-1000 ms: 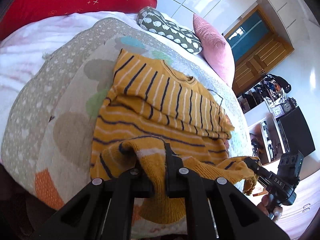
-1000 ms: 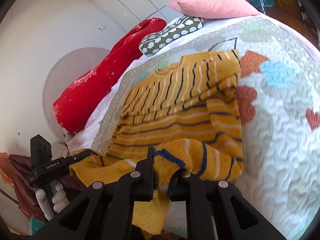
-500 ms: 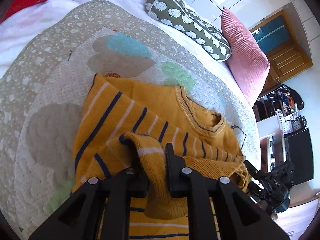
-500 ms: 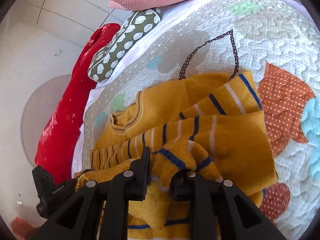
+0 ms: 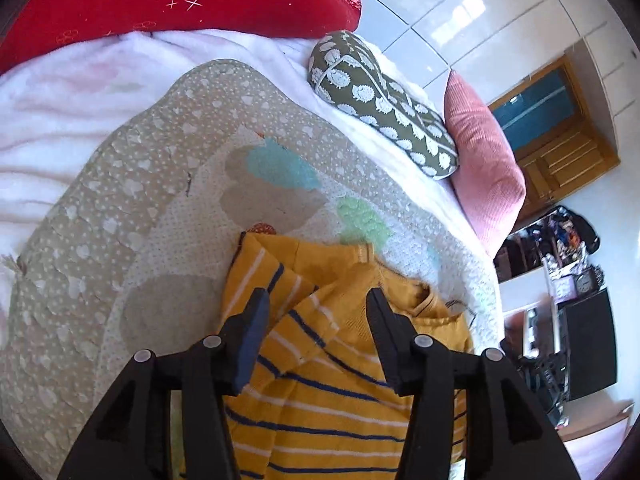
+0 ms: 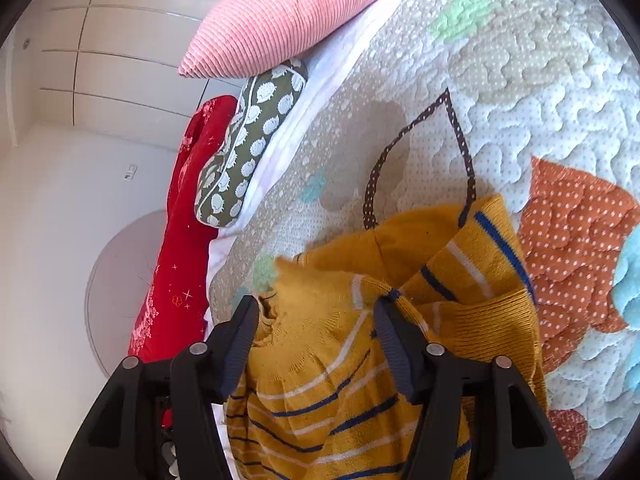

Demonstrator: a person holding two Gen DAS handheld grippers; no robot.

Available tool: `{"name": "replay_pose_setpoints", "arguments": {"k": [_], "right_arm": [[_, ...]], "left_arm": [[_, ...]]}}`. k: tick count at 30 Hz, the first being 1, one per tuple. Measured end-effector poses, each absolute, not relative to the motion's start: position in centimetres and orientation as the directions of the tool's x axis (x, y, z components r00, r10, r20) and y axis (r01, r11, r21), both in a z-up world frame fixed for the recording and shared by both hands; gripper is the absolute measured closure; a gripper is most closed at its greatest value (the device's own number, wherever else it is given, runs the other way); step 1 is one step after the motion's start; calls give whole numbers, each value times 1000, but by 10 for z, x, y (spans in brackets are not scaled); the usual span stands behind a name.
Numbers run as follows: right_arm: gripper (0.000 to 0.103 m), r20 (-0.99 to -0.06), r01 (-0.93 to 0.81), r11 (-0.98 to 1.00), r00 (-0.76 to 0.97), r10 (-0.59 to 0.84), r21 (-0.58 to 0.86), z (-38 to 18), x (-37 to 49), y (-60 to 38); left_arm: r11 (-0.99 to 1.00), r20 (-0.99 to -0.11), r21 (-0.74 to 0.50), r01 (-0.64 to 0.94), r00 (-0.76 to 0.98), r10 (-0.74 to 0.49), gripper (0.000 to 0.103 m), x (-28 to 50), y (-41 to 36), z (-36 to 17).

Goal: Fold small clothes

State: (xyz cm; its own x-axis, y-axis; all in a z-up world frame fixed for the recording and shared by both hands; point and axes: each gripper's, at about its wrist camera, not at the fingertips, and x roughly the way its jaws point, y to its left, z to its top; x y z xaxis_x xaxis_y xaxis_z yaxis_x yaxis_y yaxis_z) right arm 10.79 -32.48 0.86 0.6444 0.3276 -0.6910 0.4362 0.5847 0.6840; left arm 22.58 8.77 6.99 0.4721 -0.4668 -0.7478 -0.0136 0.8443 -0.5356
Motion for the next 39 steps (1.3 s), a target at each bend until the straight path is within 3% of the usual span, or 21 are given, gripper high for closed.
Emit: {"name": "replay_pose_setpoints", "arguments": {"k": [4,5,8,9,13,15,17,22,25,27,36,37,38,39], "right_arm": [[38,-753,356,747,595,282,562,26,105,-302],[43,-770,320,793,578,270,518,28,105,-291],[46,-816,214,879,512,270,425,20,108,-256],[46,-828,193,893,490,272,407,12,110,-247],[50,-883,241,920,431,183,308,-16,125,-250],[61,-888,310,912,447,108,267,-19,126,-270],[61,-877,388,877,475,73,283,-13,117,-295],[56,-852,452,861,521,-44,232,26,74,-334],[48,-838,436,858,546,-10,273,43,36,-346],[41,-834,425,856,551,14,295,47,10,-348],[37,-788,356,811,584,195,465,13,-50,-312],[37,-792,353,818,581,188,454,8,-51,-304],[37,-801,350,829,571,180,436,3,-50,-297],[40,-811,345,838,556,180,422,-2,-47,-290]], "left_arm": [[948,-826,-302,103,467,-315,54,202,59,60],[955,-829,-256,149,475,-296,54,193,50,58],[952,-824,-191,241,487,-289,54,179,30,54],[954,-833,-170,246,481,-273,54,183,25,50],[997,-886,45,63,463,10,54,215,39,17],[1000,-902,3,5,432,1,53,224,64,5],[995,-905,-94,-22,418,-76,52,224,87,4],[990,-882,-144,3,454,-130,52,201,104,28],[974,-856,-224,28,473,-210,51,176,119,41],[962,-849,-270,39,461,-257,45,161,126,39],[885,-811,-444,140,358,-463,37,122,112,1],[897,-829,-416,146,343,-441,41,123,104,-1],[912,-850,-383,147,331,-411,68,123,98,-3],[912,-859,-378,157,306,-409,83,124,94,-4]]}}
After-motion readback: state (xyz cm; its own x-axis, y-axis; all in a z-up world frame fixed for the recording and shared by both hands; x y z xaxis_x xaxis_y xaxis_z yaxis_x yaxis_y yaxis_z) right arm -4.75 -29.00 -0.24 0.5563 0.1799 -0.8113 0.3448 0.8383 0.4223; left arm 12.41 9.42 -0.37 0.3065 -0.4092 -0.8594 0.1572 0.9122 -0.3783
